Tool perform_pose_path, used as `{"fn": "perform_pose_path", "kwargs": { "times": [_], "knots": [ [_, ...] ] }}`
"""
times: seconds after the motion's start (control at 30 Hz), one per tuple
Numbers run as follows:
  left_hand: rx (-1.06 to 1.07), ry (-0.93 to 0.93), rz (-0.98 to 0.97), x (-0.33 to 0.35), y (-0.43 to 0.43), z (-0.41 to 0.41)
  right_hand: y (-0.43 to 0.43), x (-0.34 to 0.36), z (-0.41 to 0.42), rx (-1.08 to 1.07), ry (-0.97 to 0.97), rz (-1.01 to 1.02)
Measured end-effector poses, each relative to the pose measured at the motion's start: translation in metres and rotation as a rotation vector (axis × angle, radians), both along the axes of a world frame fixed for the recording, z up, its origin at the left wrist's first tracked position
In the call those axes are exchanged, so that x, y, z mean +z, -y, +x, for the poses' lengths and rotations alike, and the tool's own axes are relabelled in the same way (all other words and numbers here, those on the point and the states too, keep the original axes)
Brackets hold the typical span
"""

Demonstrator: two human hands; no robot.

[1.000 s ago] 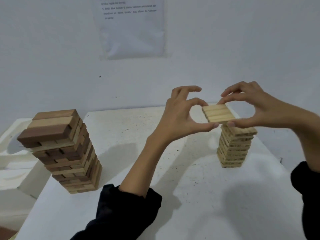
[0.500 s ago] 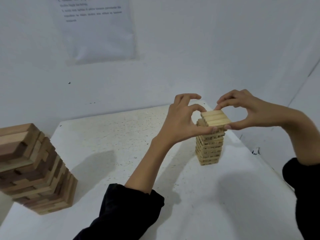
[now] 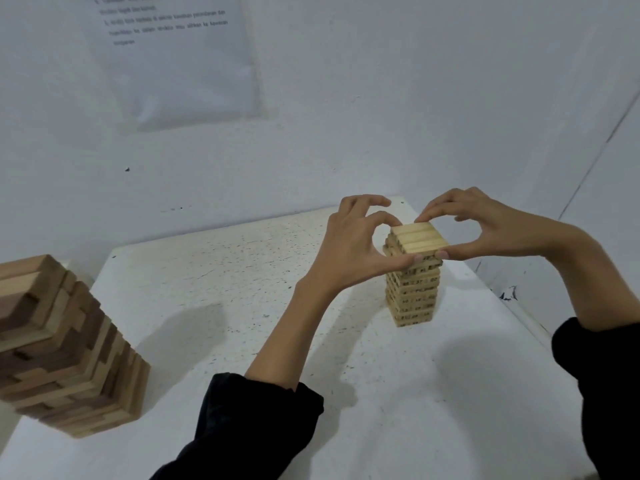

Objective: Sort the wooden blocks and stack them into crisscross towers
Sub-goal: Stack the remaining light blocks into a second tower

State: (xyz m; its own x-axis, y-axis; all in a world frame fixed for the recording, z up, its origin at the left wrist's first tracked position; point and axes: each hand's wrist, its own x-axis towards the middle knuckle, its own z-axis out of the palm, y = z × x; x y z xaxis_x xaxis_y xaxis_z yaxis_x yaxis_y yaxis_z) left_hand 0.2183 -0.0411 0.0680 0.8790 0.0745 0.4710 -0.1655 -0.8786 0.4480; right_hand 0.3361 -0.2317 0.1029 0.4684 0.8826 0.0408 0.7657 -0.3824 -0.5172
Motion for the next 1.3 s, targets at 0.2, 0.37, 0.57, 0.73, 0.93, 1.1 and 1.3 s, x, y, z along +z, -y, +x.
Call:
{"fn": "perform_pose_path", "kwargs": {
  "times": [0.2, 0.37, 0.57, 0.73, 0.93, 1.1, 1.3],
  "knots": [
    [0.019, -0.123, -0.558, -0.009, 0.008, -0.015, 0.008, -0.016, -0.015, -0.153, -0.231, 0.302],
    [0.127, -0.215, -1.485, -0.053, 0.040, -0.028, -0.003, -0.091, -0.046, -0.468, -0.793, 0.784],
    [-0.004, -0.244, -1.630, -0.085, 0.072, -0.032, -0.020, -0.132, -0.083, -0.439, -1.058, 0.814],
    [-0.094, -0.314, -1.585, -0.087, 0.083, -0.033, -0.022, -0.136, -0.086, -0.447, -1.060, 0.795],
    [-0.144, -0.284, -1.512, -0.091, 0.082, -0.031, -0.022, -0.137, -0.082, -0.441, -1.038, 0.747],
    [-0.099, -0.244, -1.398, -0.097, 0.067, -0.030, 0.001, -0.134, -0.058, -0.400, -0.837, 0.697],
    [-0.042, -0.398, -0.802, -0.104, 0.027, -0.033, 0.019, -0.127, -0.030, -0.272, -0.537, 0.456]
  ]
}}
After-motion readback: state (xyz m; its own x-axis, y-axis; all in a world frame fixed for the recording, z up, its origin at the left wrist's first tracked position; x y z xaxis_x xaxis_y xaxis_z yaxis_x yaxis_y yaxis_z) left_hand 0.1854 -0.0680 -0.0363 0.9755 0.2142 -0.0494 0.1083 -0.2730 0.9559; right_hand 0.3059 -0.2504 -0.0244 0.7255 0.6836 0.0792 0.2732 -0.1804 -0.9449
